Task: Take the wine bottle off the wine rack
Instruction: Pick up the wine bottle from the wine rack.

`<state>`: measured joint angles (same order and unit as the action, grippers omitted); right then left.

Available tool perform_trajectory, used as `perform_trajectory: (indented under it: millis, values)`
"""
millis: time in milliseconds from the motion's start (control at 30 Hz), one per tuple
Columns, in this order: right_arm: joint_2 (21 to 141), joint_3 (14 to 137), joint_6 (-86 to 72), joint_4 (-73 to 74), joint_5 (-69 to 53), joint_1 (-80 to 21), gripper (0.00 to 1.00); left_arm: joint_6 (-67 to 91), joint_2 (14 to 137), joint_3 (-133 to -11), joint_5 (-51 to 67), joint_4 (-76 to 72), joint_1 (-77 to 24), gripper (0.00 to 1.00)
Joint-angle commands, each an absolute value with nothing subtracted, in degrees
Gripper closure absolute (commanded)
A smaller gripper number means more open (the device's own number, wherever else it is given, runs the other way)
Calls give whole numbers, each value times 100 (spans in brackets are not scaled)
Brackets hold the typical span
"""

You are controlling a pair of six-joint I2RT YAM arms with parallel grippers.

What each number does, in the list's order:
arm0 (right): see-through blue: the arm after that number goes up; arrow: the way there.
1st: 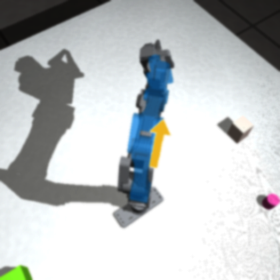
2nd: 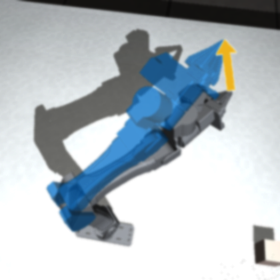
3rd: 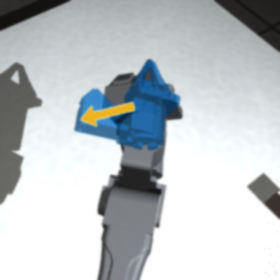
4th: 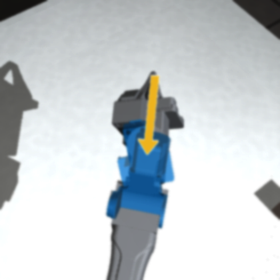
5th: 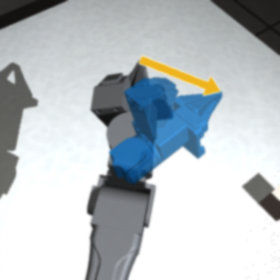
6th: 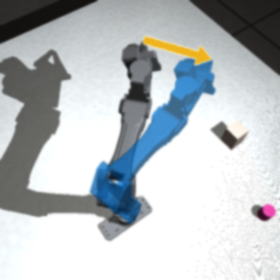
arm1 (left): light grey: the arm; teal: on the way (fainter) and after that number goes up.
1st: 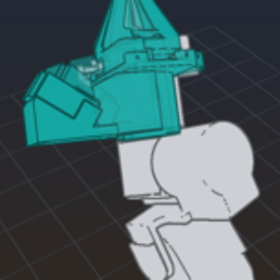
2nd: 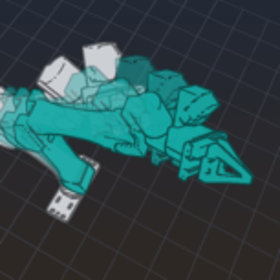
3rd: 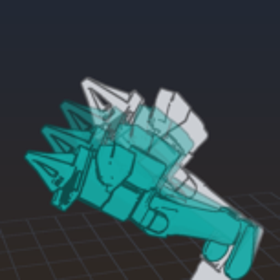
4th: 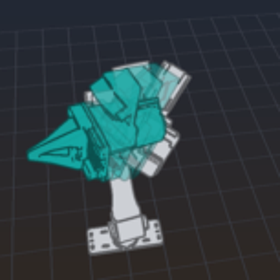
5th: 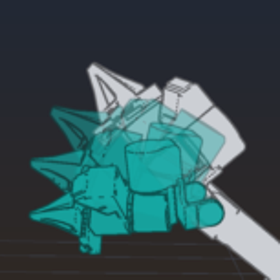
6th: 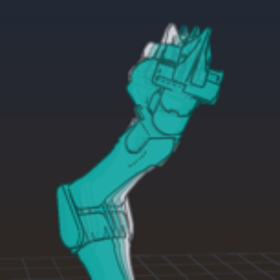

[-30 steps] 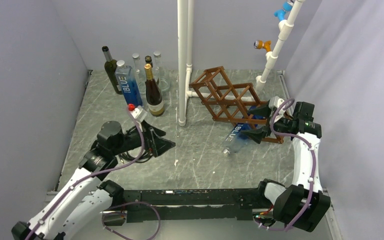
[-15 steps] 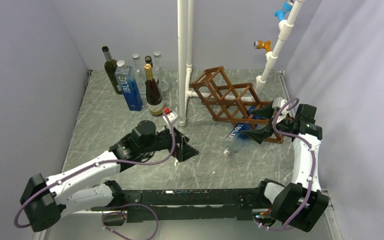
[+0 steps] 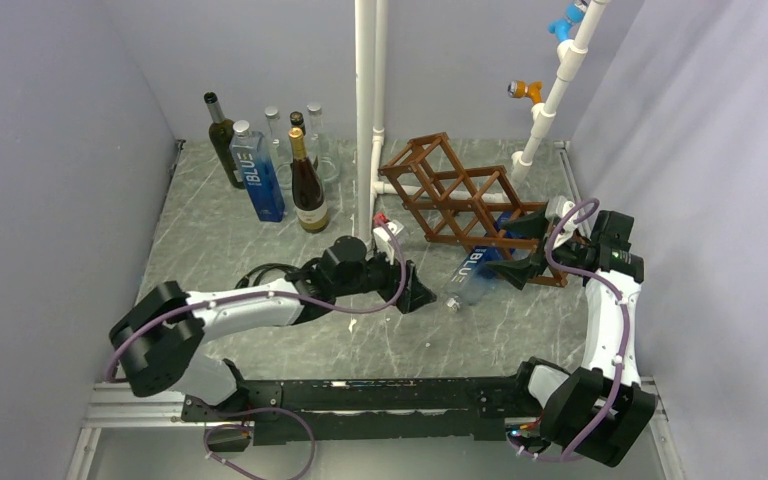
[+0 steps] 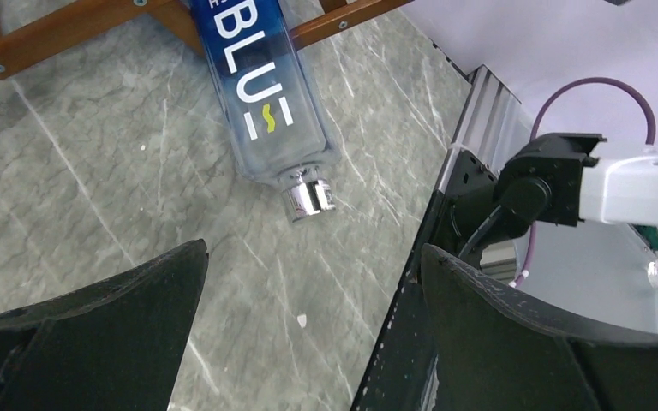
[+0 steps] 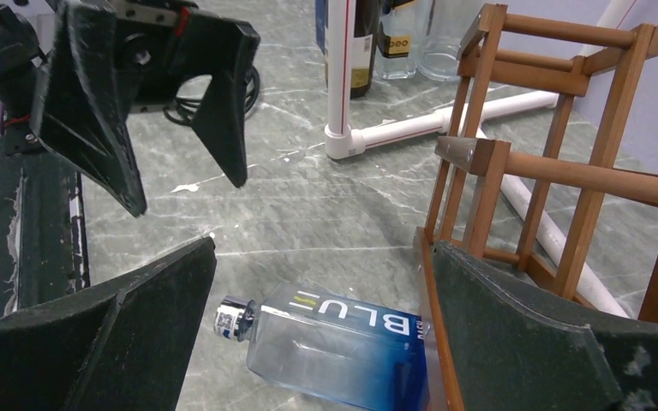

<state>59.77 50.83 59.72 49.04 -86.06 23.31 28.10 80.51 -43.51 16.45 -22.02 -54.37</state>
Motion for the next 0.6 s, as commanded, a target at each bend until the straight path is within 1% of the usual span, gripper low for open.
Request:
perform_trajectory:
  millis: [0,400,567]
  values:
    - [5888,5063,5974,4689,-8886,2372,0,3195,8498,-4677,1481,-3162,-5546,0]
    - [5897,5019,5985,4660,-8834,2382,0,4173,10025,-5196,1223,-4023,-5590,1]
    - [5889,5001,5978,4634,-8824,2390,0,4435,10524,-5462,1366,-4294,-5590,0]
